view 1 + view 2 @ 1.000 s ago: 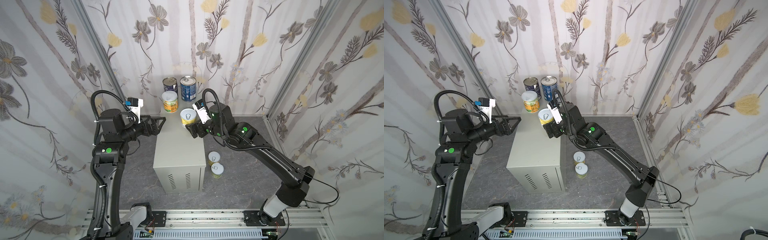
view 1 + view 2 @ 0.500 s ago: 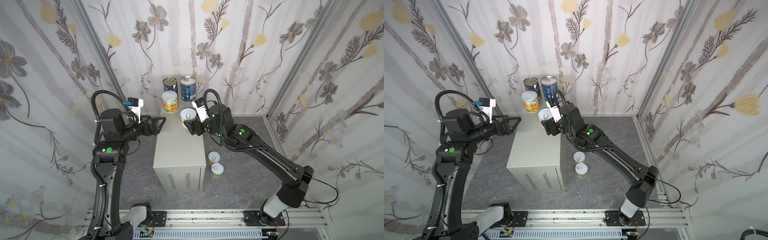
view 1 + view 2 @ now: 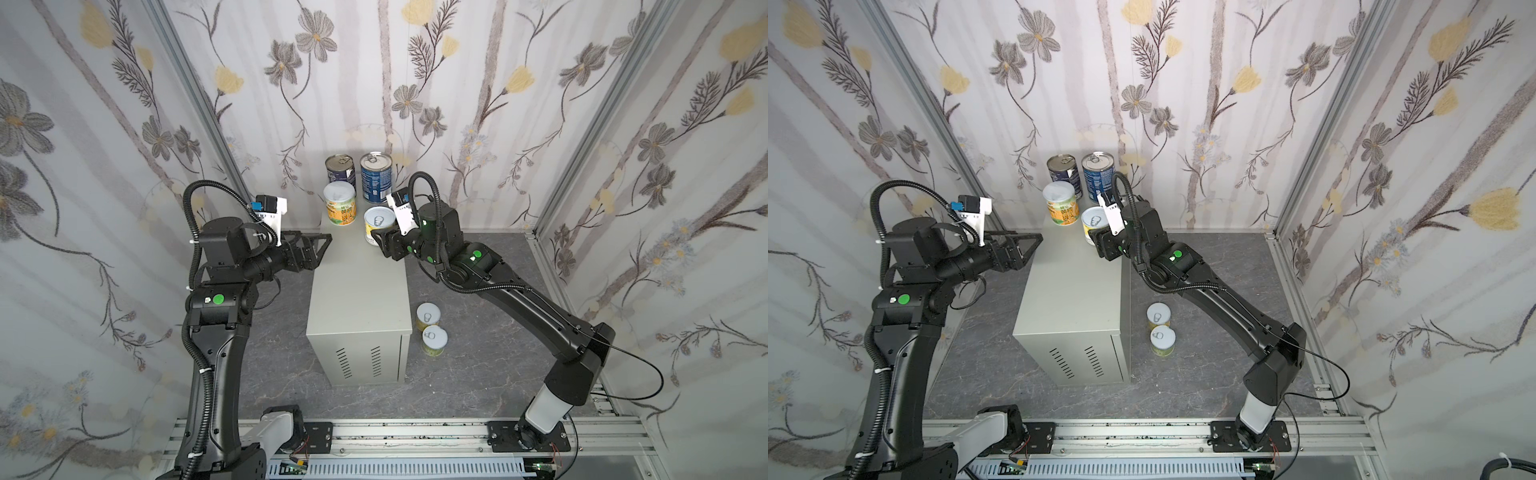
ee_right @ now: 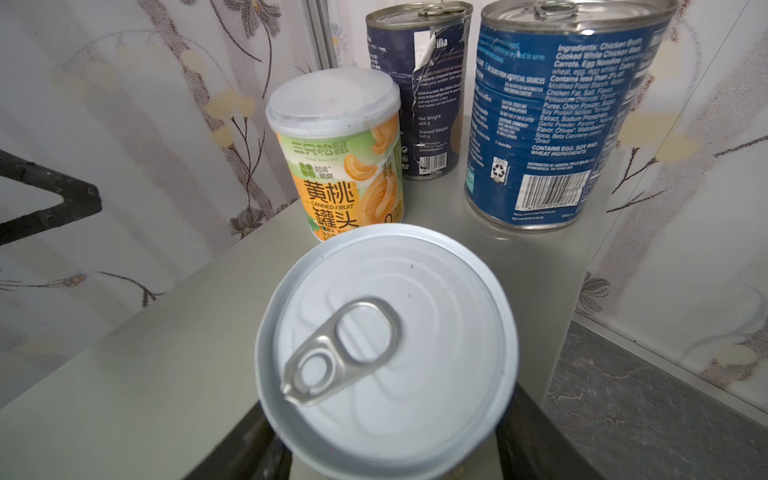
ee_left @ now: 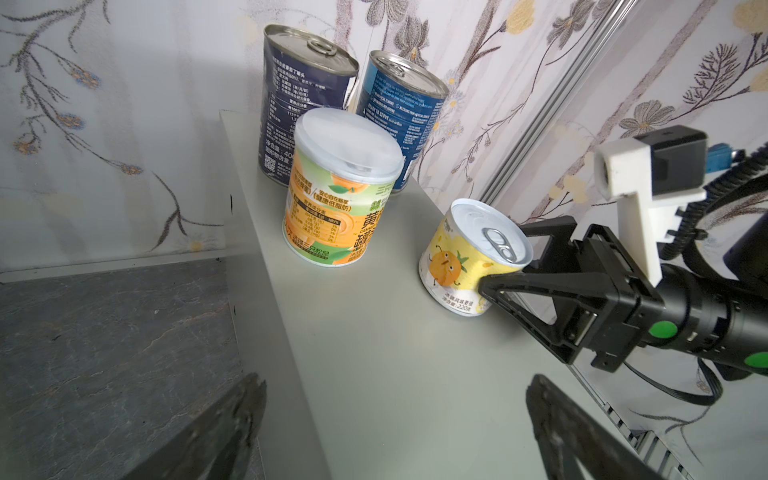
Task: Place and organize the canned foods onto the counter
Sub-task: 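Lower the yellow can beside the orange canister with the right gripper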
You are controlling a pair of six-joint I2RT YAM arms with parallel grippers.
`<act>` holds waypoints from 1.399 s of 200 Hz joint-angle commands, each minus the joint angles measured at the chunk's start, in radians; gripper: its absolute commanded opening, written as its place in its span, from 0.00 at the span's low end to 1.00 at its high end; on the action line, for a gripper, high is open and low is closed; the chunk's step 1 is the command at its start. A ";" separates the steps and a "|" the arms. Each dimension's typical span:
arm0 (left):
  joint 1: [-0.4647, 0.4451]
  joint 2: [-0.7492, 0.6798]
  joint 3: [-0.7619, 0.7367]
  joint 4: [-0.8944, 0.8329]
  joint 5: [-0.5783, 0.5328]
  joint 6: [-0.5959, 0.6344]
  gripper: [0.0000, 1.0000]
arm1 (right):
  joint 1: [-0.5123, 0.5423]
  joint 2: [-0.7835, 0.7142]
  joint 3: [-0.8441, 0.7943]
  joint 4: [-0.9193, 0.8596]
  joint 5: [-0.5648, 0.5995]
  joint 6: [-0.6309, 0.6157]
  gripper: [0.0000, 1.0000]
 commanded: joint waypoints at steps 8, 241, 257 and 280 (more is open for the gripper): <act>0.000 0.000 -0.001 0.030 -0.001 -0.006 1.00 | -0.015 0.037 0.041 0.052 -0.012 -0.003 0.67; 0.000 0.009 0.006 0.027 0.002 -0.005 1.00 | -0.030 0.169 0.165 0.034 0.040 -0.044 0.68; 0.000 0.009 0.005 0.028 0.005 -0.005 1.00 | -0.030 0.170 0.165 0.032 0.043 -0.044 0.68; 0.000 0.009 0.005 0.028 0.005 -0.005 1.00 | -0.031 0.172 0.165 0.031 0.045 -0.047 0.69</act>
